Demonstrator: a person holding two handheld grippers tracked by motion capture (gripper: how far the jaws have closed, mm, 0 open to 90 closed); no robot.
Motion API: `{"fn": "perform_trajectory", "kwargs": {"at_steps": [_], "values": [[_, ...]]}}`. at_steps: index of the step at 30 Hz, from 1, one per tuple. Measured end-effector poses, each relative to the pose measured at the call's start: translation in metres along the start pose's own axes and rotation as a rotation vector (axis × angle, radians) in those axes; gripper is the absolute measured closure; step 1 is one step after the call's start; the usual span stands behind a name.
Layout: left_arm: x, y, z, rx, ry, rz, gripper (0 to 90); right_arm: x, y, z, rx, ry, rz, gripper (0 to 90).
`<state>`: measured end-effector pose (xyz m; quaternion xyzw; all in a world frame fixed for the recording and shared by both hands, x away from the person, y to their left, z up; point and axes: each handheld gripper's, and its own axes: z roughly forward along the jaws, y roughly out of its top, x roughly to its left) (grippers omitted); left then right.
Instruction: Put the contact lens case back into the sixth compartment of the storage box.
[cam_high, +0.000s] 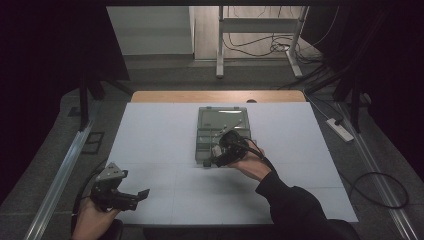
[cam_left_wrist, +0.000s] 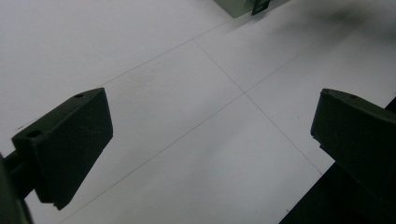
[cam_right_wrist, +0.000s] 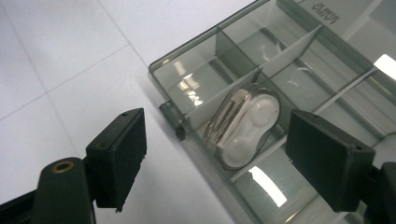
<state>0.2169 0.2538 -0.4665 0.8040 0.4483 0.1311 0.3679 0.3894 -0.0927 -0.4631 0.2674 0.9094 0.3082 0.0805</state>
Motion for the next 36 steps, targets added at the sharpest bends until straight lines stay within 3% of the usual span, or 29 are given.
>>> {"fn": "perform_trajectory", "kwargs": {"at_steps": [11, 23, 36], "values": [[0.000, 0.000, 0.000, 0.001, 0.000, 0.001, 0.0, -0.002, -0.009, -0.010, 0.001, 0.040, 0.010, 8.8], [0.000, 0.000, 0.000, -0.002, -0.004, -0.002, 0.0, -0.002, -0.018, -0.021, -0.015, 0.050, 0.014, 0.1], [0.000, 0.000, 0.000, 0.000, -0.002, -0.005, 0.0, -0.003, -0.030, -0.035, -0.040, 0.039, 0.003, 0.0]]}}
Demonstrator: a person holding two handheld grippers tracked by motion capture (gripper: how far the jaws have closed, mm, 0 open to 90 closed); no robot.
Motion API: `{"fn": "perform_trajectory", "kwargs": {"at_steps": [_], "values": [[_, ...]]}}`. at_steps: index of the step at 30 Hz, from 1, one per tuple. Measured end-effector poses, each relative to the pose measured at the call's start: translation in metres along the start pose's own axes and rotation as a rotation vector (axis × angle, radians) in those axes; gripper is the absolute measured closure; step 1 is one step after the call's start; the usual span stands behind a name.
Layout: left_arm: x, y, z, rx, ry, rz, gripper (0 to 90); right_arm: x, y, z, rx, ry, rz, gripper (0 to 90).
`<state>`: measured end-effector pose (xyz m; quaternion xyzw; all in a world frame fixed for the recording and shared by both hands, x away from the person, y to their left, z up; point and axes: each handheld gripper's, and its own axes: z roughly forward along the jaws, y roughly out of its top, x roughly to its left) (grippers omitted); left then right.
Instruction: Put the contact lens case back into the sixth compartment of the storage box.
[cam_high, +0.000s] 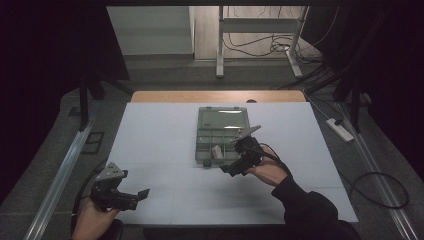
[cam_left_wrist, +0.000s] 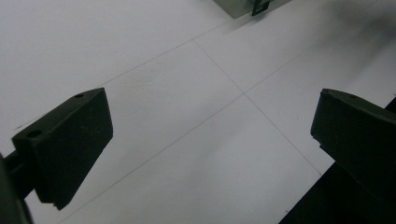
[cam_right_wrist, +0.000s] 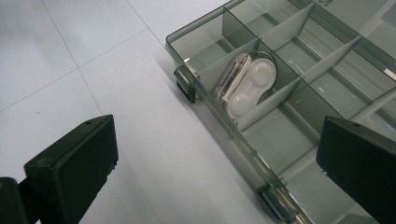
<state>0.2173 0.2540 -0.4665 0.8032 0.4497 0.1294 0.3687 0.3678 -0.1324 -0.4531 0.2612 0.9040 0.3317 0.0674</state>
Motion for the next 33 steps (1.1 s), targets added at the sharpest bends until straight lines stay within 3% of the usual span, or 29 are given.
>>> {"fn": "perform_trajectory", "kwargs": {"at_steps": [14, 33], "values": [[0.000, 0.000, 0.000, 0.001, 0.001, 0.000, 0.0, 0.002, -0.013, -0.016, -0.009, -0.019, -0.020, 0.0], [0.000, 0.000, 0.000, 0.003, 0.007, -0.004, 0.0, -0.003, -0.038, -0.044, -0.040, -0.055, 0.028, 0.0]]}}
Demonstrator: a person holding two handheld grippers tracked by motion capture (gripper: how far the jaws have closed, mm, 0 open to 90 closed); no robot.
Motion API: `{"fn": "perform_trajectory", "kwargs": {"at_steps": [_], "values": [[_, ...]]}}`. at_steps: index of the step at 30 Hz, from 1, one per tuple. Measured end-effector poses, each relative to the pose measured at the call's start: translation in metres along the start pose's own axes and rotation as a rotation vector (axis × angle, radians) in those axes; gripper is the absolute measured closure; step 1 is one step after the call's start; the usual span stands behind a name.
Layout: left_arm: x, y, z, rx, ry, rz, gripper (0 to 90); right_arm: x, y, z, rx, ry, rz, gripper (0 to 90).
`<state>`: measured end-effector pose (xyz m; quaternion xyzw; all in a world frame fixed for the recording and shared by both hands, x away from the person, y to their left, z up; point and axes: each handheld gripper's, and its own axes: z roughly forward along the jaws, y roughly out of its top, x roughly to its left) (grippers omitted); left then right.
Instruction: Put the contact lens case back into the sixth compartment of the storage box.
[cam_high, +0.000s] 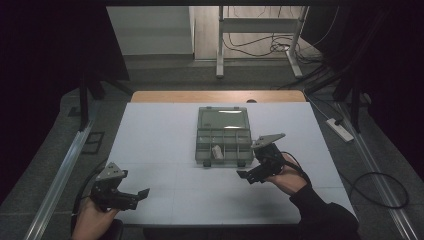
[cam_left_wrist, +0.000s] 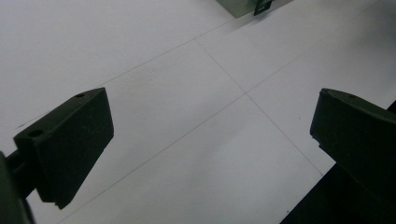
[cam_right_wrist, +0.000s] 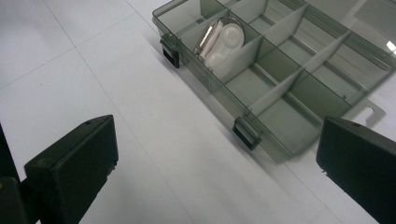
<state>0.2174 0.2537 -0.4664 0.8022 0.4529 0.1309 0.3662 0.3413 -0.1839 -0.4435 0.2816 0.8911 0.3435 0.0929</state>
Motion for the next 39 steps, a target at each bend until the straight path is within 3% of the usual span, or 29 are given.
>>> {"fn": "perform_trajectory", "kwargs": {"at_steps": [39], "values": [[-0.002, 0.001, 0.001, 0.009, 0.006, 0.017, 0.0, -0.019, -0.075, -0.070, -0.073, -0.115, 0.163, 0.0]]}}
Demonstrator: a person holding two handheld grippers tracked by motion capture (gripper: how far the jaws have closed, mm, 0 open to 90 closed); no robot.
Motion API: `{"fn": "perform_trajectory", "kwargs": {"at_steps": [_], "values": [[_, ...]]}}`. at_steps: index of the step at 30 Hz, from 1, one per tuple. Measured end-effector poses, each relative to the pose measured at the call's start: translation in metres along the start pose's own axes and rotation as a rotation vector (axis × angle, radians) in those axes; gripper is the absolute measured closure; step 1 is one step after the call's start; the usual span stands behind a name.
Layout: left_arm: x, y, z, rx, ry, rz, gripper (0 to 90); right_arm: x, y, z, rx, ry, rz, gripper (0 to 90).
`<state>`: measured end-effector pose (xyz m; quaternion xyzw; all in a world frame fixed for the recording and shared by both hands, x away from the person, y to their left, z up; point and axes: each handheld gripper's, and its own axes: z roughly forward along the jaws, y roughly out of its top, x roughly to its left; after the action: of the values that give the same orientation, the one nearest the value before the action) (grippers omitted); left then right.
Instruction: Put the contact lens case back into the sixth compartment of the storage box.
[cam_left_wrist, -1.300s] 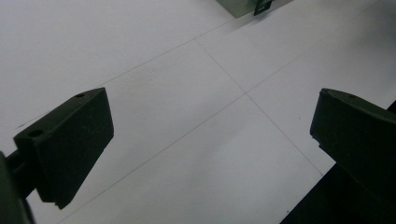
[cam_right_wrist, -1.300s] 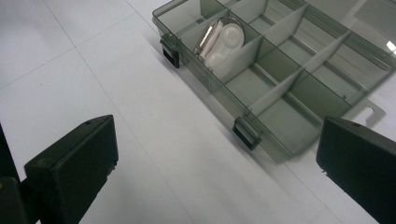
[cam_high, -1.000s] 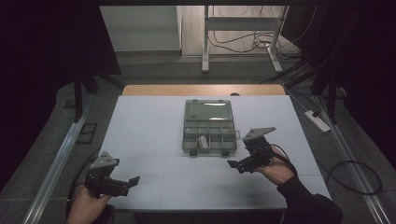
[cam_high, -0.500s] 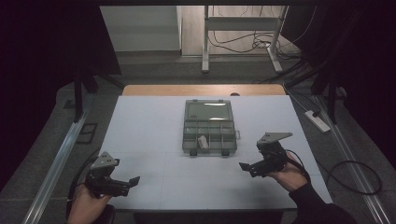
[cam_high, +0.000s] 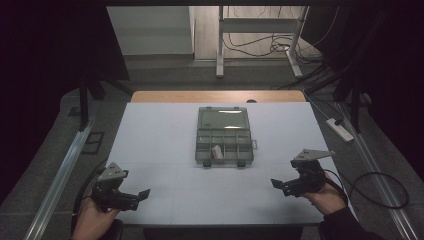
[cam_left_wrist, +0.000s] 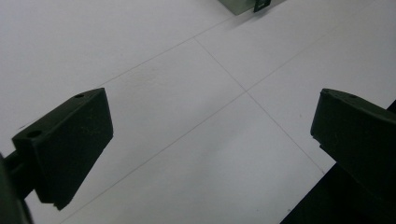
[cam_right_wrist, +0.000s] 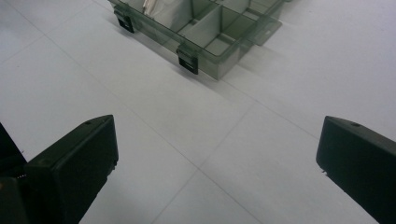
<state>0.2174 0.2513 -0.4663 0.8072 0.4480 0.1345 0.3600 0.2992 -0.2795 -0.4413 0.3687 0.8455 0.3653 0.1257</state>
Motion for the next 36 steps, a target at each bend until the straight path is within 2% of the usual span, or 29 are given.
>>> {"fn": "perform_trajectory", "kwargs": {"at_steps": [8, 18, 24, 36], "values": [[0.000, 0.000, 0.000, 0.000, 0.000, 0.002, 0.0, -0.010, -0.018, -0.015, -0.012, -0.041, 0.051, 0.0], [-0.001, 0.000, 0.000, 0.000, 0.003, 0.003, 0.0, -0.015, -0.028, -0.029, -0.010, -0.083, 0.088, 0.0], [-0.001, 0.000, 0.000, -0.002, 0.005, 0.000, 0.0, -0.016, -0.035, -0.033, 0.012, -0.096, 0.100, 0.0], [-0.001, 0.000, 0.000, -0.002, 0.010, 0.000, 0.0, -0.015, -0.040, -0.043, -0.003, -0.112, 0.127, 0.0]]}}
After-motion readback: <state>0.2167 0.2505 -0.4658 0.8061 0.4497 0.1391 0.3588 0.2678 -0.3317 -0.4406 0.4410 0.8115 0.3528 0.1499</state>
